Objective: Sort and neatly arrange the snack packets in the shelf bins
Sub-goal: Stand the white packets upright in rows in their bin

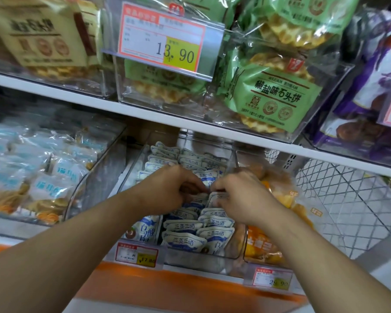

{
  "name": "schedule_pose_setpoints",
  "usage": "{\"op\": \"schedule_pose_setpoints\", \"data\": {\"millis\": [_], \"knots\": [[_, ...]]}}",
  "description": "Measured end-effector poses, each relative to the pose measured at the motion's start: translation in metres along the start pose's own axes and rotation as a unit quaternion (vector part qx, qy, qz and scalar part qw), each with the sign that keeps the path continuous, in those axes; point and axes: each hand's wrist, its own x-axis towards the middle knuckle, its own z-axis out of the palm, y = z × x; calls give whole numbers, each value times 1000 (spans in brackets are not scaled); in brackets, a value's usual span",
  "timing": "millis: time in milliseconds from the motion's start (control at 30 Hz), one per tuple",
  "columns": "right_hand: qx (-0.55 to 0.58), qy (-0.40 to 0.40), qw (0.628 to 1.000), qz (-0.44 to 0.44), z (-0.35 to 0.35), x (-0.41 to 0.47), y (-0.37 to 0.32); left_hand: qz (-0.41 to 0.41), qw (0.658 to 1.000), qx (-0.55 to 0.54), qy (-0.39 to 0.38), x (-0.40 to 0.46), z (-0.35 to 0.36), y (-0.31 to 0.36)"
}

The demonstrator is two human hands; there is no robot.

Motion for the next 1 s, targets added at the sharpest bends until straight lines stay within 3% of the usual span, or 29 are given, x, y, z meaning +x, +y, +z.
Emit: {"op": "schedule_pose_setpoints", "data": {"millis": [133,300,367,500,633,800,1000], "knots": [[-34,10,999,19,-2,7,-1,-12,995,96,-10,-7,-7,-3],[-102,65,992,22,-11,26,0,-18,992,125,-16,-19,-20,-10],[-105,41,994,11,-11,32,-2,-16,992,123,-16,-23,-23,-10],[-64,-84,994,-7,-5,39,-6,-19,990,133,-33,-26,-28,-8],[-89,-126,987,-40,-9,44,-10,-22,990,132,-39,-28,-34,-7],[-107,-133,985,-39,-6,50,-16,-14,991,126,-44,-29,-36,-7],[-100,-73,992,-11,-12,51,-13,-6,992,121,-46,-31,-35,-9]]}}
